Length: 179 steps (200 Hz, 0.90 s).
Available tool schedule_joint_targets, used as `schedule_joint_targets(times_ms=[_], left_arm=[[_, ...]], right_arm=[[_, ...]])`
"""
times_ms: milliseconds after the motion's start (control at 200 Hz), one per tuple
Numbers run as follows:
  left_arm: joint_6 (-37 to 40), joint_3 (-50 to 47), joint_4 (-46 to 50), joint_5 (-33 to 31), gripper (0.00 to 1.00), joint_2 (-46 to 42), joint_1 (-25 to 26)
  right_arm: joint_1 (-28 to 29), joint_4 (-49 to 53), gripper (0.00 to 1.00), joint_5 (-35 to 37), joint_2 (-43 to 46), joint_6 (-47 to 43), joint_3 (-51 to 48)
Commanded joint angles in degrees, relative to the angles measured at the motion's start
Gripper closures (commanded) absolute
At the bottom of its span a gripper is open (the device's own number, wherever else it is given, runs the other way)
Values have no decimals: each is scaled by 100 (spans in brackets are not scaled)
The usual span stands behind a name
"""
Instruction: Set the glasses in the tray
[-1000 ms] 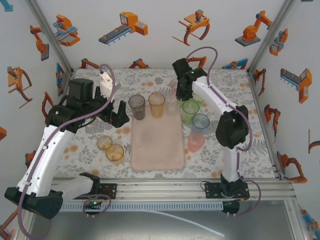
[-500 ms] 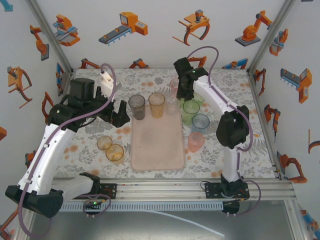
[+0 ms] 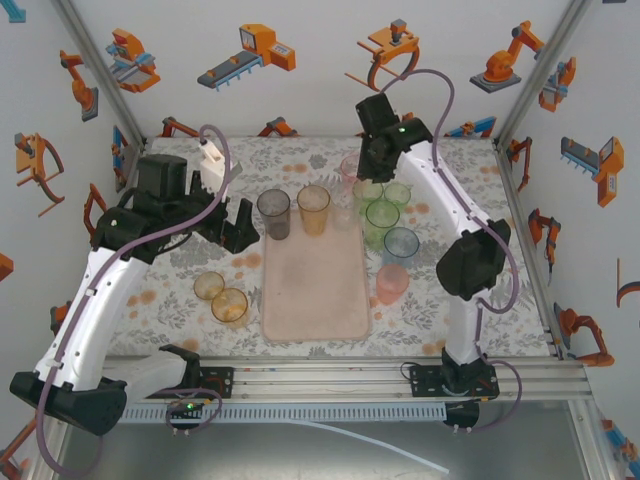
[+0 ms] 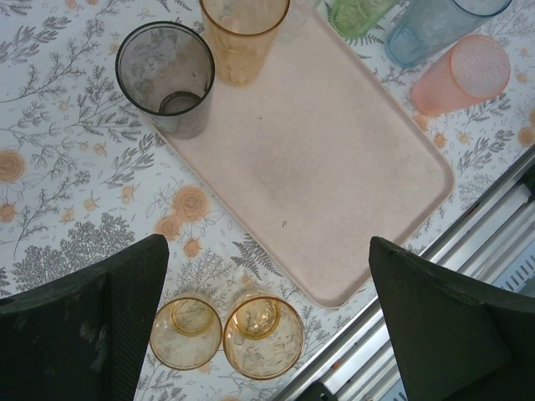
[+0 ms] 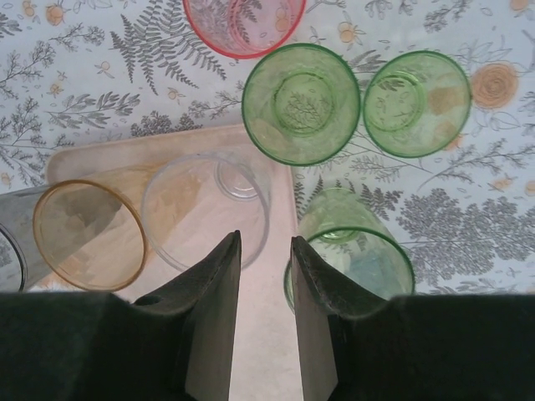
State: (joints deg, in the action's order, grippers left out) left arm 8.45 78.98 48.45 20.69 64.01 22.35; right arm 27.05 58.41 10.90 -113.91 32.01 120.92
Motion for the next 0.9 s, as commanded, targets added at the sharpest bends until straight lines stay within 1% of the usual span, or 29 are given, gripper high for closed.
schedule_joint_targets(times_ms=[0, 80, 150, 260, 315, 396, 521, 621, 731, 891], left_arm=[[96, 203, 102, 112, 3, 37, -41], [222, 212, 171, 192, 3, 66, -38], [491, 308, 358, 250, 3, 113, -31], [1131, 570, 994, 291, 3, 291, -20], [1332, 610, 1231, 249, 3, 344, -20], [1377, 542, 1363, 199, 3, 319, -22], [1308, 301, 1371, 362, 3, 181, -16], [1263, 150, 1374, 469, 3, 95, -11], [1263, 67, 1370, 474, 3, 44, -9], [1197, -38, 1293, 528, 3, -2, 4]], right_arm=[[-77, 297, 67, 327, 774, -201, -131], [-93, 346, 67, 417, 1248, -237, -564], [-102, 334, 67, 473, 1753, -220, -1155], [-113, 289, 65, 381, 2522, -178, -2159], [-109, 266, 65, 285, 2891, -148, -2656], [-118, 216, 65, 183, 3419, -71, -3317], [-119, 190, 65, 172, 4066, 62, -4126], [-116, 210, 65, 154, 4325, 111, -4487], [-114, 175, 65, 235, 4404, 152, -4692], [-125, 42, 64, 316, 4277, 118, -4735]])
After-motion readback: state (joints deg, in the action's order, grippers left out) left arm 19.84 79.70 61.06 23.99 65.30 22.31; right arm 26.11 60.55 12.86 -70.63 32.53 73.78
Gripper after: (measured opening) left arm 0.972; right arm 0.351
